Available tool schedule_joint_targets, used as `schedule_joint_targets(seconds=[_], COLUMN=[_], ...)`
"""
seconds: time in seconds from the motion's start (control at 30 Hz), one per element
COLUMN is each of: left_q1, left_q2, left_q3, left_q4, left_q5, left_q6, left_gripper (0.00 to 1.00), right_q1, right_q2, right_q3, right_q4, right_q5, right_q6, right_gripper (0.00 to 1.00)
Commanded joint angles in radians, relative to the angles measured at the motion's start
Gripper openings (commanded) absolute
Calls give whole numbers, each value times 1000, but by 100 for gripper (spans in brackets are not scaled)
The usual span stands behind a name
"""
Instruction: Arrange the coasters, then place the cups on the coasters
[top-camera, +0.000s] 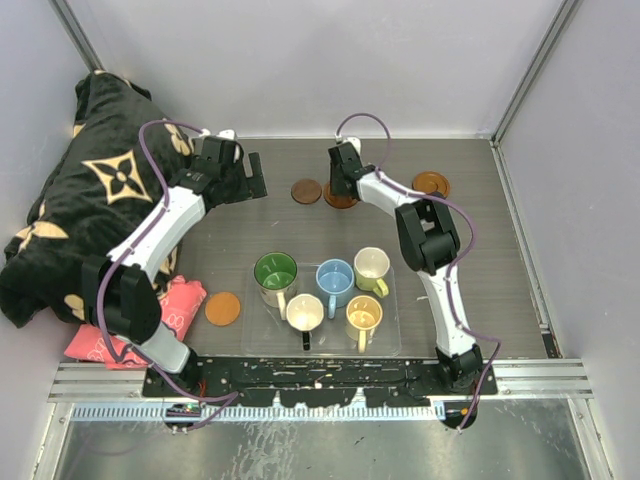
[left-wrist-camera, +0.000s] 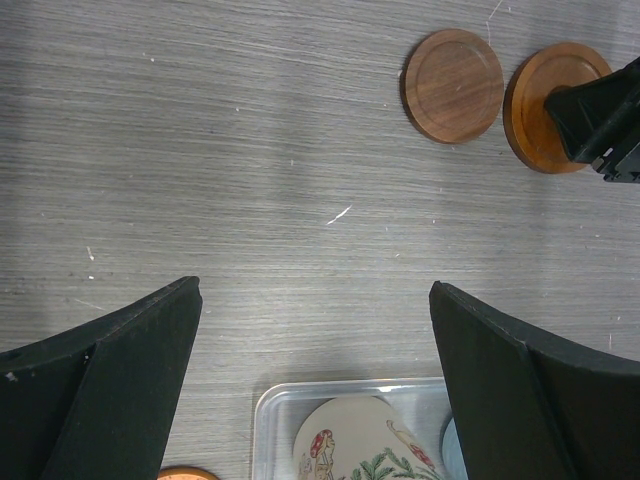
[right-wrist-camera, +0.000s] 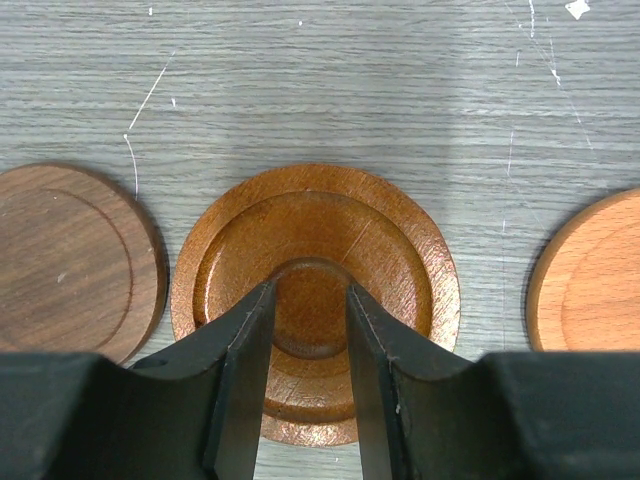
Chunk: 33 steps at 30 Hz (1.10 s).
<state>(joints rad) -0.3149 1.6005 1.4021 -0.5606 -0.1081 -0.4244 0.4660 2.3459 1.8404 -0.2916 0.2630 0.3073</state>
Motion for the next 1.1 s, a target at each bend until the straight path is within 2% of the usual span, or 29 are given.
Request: schedule_joint_targets(seconds=[0.0, 0.87, 1.07], left_q1=[0, 0, -1], left_q2=[-28, -39, -33], left_q3=[22, 25, 34], left_q4=[3, 7, 18], left_q5=[-9, -10, -2], left_q6=[21, 18, 19], left_gripper=[98, 98, 98], right_q1=[8, 9, 8], right_q2=[52, -93, -199], right_q3=[13, -17, -62], right_q4=[-11, 31, 51], right_q5=[-26, 10, 12], right_q6=[-11, -39, -30], right_gripper=[42, 46, 46])
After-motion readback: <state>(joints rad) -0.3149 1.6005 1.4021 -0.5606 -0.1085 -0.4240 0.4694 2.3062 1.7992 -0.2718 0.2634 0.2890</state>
